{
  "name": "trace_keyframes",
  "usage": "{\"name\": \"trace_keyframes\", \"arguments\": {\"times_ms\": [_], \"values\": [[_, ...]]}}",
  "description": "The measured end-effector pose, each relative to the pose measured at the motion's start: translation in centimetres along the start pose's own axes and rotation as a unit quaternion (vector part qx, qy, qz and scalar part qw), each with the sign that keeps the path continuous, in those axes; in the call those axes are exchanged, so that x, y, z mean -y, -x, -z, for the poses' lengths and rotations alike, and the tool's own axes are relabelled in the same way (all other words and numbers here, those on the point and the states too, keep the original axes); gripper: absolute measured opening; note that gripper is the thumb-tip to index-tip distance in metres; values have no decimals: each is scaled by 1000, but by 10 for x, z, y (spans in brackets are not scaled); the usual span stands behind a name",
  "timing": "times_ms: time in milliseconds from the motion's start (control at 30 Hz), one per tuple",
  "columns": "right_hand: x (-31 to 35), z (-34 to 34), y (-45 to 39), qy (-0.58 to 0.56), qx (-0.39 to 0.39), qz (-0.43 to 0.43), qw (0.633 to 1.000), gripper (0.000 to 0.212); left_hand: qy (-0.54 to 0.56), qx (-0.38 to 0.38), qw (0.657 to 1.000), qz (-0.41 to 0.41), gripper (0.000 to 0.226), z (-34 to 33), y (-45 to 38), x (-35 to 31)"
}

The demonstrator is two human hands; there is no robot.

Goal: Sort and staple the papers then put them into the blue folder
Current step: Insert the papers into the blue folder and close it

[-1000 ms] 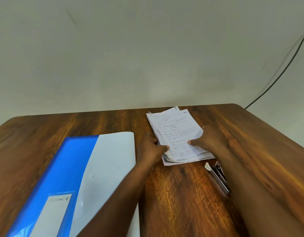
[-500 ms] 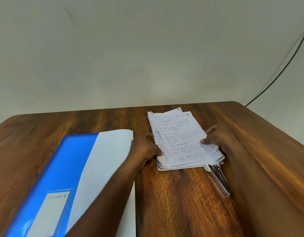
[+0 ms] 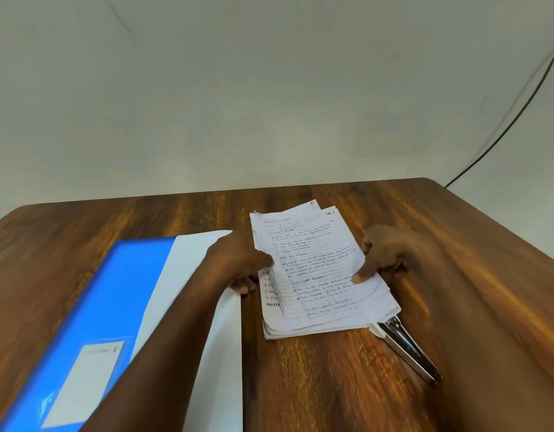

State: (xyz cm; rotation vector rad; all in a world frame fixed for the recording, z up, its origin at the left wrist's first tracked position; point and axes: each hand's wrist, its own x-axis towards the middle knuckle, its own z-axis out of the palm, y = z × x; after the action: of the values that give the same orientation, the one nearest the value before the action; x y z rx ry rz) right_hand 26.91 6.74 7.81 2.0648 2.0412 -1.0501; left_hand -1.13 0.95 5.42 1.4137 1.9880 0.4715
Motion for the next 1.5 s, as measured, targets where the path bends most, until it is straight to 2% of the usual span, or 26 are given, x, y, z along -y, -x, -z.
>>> {"name": "trace_keyframes", "arguments": {"times_ms": [67,133,233,300,433,600,767,933,1033,1200,1400,1500], "values": [[-4,5,7,2,6,-3,1000,56,-36,-40,998,-22,43,-7,5,-2],[-6,11,14,4,1,0,1000,66,-62,-80,993,-56,55,-16,8,-2],[-5,15,33,11,-16,0,1000,63,-65,-87,990,-89,84,-28,5,1],[-4,9,48,58,-1,-1,998,63,-83,-87,989,-90,90,-31,1,2],[-9,-12,77,144,47,0,989,73,-99,-83,988,-91,88,-30,0,3],[-24,-35,94,119,30,-6,992,75,-83,-83,988,-98,83,-29,3,3],[-27,-27,90,126,5,-18,992,64,-70,-73,991,-87,79,-26,7,2],[-40,-9,81,110,-21,-64,992,44,-68,-76,991,-82,79,-23,7,3],[-53,4,76,91,-60,-91,990,36,-73,-75,990,-90,80,-24,6,3],[-63,15,48,23,-145,-100,984,35,-88,-65,990,-92,83,-20,7,3],[-67,34,42,2,-129,-132,983,40,-104,-63,988,-97,85,-23,4,-1],[-60,25,28,34,-219,-62,973,45,-87,-74,988,-104,84,-25,2,0]]}}
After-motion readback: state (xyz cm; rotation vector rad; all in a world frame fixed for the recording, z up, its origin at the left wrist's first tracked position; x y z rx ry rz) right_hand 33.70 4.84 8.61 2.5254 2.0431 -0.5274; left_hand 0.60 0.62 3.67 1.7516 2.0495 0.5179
